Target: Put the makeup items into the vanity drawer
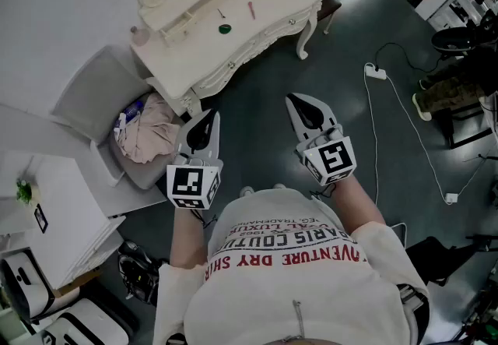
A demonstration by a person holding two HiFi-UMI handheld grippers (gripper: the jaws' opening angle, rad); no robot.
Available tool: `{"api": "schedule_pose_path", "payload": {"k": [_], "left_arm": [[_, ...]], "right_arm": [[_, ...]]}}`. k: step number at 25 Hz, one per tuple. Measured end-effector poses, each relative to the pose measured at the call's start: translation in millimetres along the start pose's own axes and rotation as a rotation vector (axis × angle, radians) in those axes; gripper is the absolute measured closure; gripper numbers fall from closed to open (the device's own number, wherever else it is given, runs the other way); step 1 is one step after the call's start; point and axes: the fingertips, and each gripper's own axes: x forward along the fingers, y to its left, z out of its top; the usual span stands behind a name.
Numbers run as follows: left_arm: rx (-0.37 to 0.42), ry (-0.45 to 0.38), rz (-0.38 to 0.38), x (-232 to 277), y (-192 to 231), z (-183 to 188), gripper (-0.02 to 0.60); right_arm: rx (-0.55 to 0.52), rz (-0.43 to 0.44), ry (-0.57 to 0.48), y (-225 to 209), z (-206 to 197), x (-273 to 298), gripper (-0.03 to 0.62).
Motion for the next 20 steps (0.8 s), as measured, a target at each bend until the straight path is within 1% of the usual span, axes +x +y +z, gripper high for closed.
{"api": "schedule_pose_path", "payload": {"k": [10,13,16,20], "left_arm": [[0.000,-0.003,-0.013,0,11,0,0.571],[0.003,-0.002,-0.015,-5,23,-2,0.571],[-0.002,-0.002,-0.012,-12,39,-6,0.571],[-0.017,0.006,-0.012,-19,60,-18,0.571]], "right_arm": [[0.017,-0.003,-0.001,5,-2,10,0.586],[0.026,-0.010,-0.011,11,-1,19,0.586],[0.055,-0.038,-0.024,16,-2,29,0.586],[0.049,-0.064,0.009,22,-9,47,0.585]]}}
